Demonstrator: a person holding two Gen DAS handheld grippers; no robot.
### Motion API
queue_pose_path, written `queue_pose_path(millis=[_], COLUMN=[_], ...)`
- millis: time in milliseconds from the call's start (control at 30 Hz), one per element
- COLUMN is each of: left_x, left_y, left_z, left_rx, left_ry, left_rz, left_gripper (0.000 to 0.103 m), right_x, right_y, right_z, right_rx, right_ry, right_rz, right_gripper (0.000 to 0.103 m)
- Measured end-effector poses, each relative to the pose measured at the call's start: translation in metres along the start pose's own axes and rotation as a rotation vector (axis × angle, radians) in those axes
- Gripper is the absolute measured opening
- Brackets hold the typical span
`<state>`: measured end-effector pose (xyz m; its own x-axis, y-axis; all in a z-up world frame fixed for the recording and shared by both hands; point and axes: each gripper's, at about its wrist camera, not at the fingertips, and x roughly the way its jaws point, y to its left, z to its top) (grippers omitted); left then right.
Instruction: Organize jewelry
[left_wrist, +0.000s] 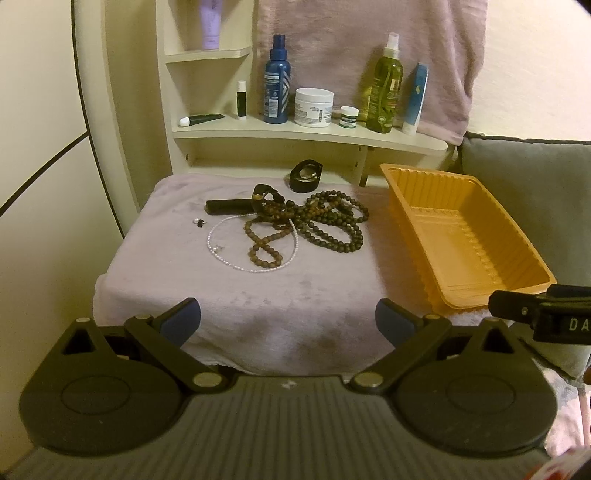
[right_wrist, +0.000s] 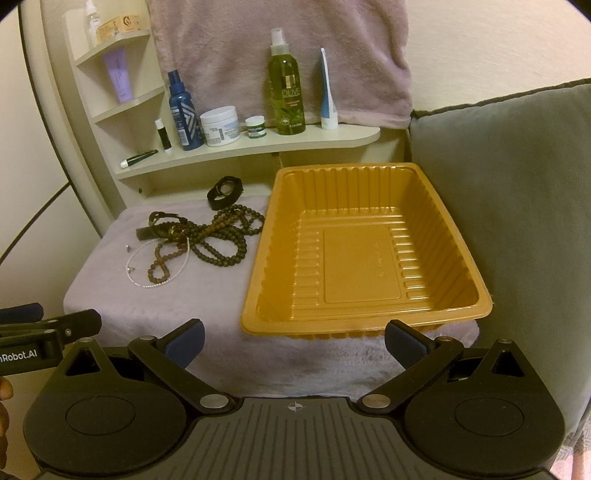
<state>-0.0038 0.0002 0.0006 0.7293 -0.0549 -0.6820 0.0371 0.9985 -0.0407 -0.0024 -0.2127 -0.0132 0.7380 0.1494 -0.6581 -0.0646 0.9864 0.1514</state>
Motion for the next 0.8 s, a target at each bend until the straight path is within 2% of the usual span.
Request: queue_pose_path(millis=[800], left_x=[0.0013], left_y=[-0.0035], left_z=[0.0011], left_rx=[0.006], left_ry=[0.008], left_rz=[-0.012], left_gripper=[0.100], right_x=[-0.0007], right_y=[0.0013], right_z=[0.0008], right_rx=[0.001], right_ry=[-0.001], right_rz=[0.001], right_gripper=[0.103])
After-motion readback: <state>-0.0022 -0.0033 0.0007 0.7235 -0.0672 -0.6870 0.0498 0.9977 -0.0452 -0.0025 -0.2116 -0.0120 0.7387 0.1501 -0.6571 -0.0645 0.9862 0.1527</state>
